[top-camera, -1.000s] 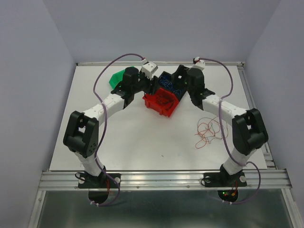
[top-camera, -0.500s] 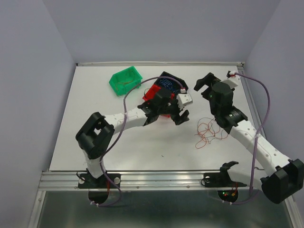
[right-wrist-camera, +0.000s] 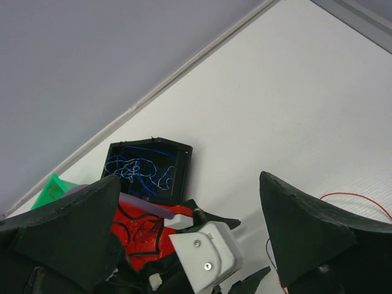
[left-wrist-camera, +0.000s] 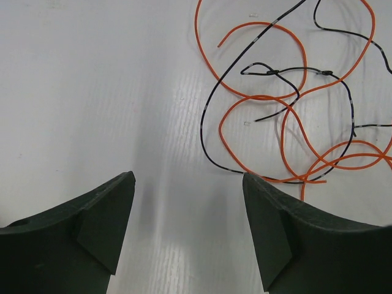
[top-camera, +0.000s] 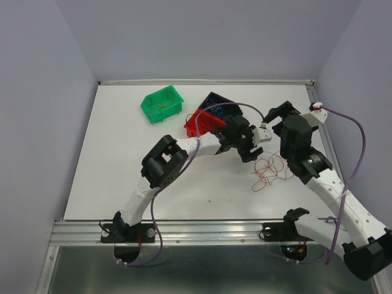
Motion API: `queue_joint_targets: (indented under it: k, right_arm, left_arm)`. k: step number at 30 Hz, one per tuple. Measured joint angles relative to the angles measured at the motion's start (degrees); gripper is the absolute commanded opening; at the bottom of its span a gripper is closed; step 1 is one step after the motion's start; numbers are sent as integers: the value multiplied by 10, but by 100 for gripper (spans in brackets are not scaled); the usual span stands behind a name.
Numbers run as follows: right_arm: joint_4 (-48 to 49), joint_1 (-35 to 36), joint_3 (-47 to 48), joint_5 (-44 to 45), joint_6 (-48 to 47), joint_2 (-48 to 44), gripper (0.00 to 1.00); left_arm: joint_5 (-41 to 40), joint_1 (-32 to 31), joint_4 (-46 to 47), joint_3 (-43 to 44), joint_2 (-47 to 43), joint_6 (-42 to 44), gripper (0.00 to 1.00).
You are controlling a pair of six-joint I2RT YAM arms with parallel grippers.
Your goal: Untangle the cables
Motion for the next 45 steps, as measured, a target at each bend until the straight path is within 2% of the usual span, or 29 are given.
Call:
queue_joint_targets:
  k: [5, 7, 9, 12, 13, 15, 21, 28, 33, 40, 45]
  right_arm:
    - [-5, 0, -1, 6, 0, -10, 100]
    - [-8, 0, -2, 9, 0, -16, 100]
    - [-10, 0, -3, 12, 0, -23, 99]
    - [-11, 0, -3, 13, 1, -40, 99]
    - [-11, 0, -3, 13, 2, -47, 99]
    - [-10, 0, -7, 14, 3, -58, 99]
    - [-12, 0, -13, 16, 4, -62, 100]
    - [-14, 0, -13, 14, -2, -36, 100]
    - [0, -1, -13, 10, -13, -50, 100]
    - [40, 0, -40, -60, -73, -74, 100]
    - [84, 0, -59, -135, -105, -45, 100]
  left_arm:
    - [-14, -23, -19, 36, 43, -2, 80]
    - [-14, -30, -23, 37, 50, -7, 77]
    - [-15, -36, -27, 39, 57, -12, 70]
    - [-14, -42, -28, 63, 71, -29, 35]
    - [-13, -42, -28, 70, 76, -31, 19]
    - [-11, -42, -24, 81, 87, -35, 0]
    - [-22, -42, -10, 59, 74, -32, 0]
    - [-63, -39, -47, -41, -51, -7, 0]
    - [-94, -35, -103, -56, -209, 6, 0]
    - [-115, -35, -101, -106, -441, 4, 0]
    - [-122, -35, -98, -133, -532, -8, 0]
